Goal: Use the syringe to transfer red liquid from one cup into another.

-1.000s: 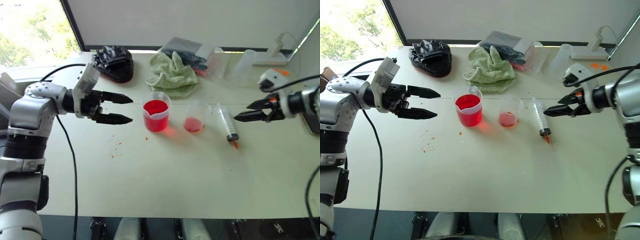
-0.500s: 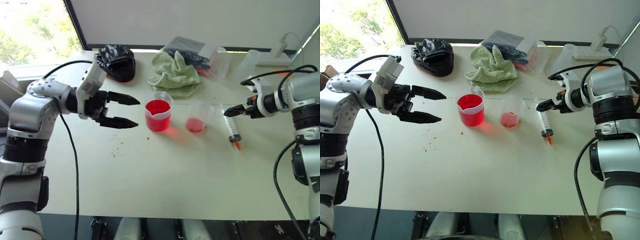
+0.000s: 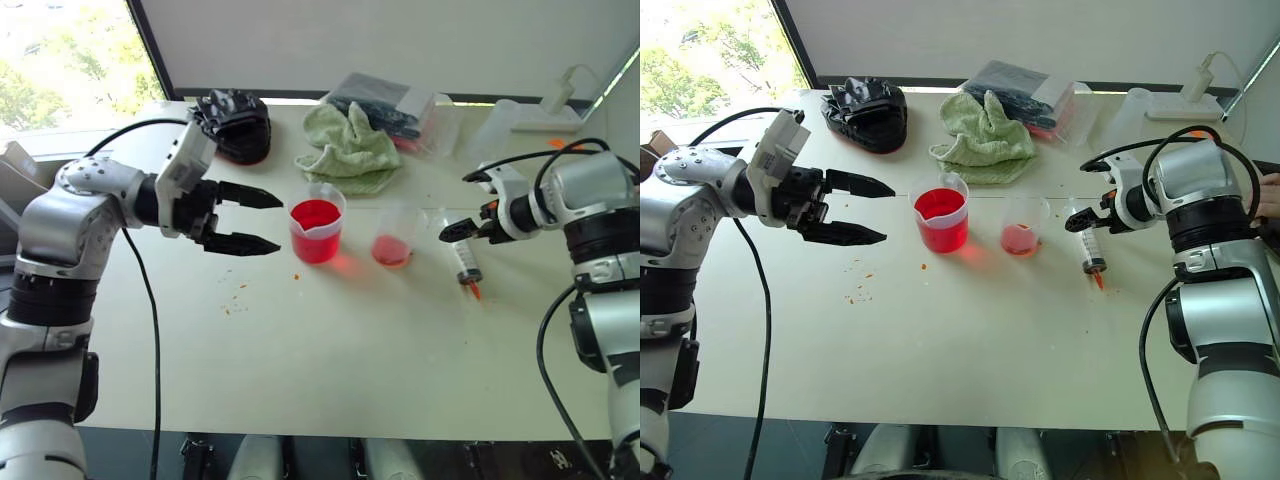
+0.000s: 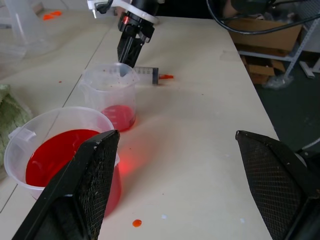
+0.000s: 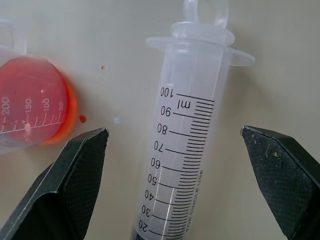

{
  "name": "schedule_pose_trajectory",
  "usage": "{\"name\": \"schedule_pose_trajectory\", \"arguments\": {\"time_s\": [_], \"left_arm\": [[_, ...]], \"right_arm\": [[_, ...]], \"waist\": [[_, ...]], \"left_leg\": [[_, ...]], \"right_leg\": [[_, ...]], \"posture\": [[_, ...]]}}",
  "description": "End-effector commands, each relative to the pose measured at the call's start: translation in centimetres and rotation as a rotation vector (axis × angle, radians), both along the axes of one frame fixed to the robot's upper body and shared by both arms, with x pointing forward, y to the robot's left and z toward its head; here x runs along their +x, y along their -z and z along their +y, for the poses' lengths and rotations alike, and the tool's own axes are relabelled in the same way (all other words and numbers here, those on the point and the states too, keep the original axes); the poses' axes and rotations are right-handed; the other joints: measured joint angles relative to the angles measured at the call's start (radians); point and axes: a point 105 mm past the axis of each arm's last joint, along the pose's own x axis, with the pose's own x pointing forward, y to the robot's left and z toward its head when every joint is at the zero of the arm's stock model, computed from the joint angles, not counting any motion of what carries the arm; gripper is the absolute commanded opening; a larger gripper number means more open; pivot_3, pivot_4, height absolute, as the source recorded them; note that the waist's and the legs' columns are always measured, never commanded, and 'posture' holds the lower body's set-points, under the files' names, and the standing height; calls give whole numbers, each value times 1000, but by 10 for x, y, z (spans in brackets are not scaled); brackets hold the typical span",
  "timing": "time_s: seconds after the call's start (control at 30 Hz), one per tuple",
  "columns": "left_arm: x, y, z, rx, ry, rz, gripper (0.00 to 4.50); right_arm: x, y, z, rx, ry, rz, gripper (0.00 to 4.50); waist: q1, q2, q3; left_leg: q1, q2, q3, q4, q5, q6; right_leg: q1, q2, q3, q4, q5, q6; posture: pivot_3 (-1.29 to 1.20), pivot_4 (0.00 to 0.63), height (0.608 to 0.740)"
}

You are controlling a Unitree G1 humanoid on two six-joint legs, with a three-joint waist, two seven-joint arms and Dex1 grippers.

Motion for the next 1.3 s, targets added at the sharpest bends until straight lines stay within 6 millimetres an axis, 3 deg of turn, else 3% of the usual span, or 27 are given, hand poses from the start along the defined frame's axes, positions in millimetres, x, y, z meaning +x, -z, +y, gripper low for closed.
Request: {"name": "schedule_pose_trajectory", "arguments": {"time_s": [0.03, 1.23, 1.3], "left_arm": [[-4, -10, 0, -2, 0, -48, 3895], [-10, -2, 6, -26, -72, -52, 3895], [-10, -2, 6, -27, -73, -53, 3895]], "right_arm": [[2, 3, -6, -56, 12, -8, 4435], [21, 14, 12, -184, -69, 113, 4435], [21, 13, 13, -180, -67, 111, 3895]], "waist": [[0, 0, 0], [-25, 0, 0], [-26, 0, 0]], "left_leg": [[0, 0, 0, 0, 0, 0], [0, 0, -1, 0, 0, 0], [1, 0, -1, 0, 0, 0]], "right_leg": [[0, 0, 0, 0, 0, 0], [0, 0, 0, 0, 0, 0], [1, 0, 0, 0, 0, 0]], "posture": [[0, 150, 711], [0, 150, 711], [0, 150, 711]]}}
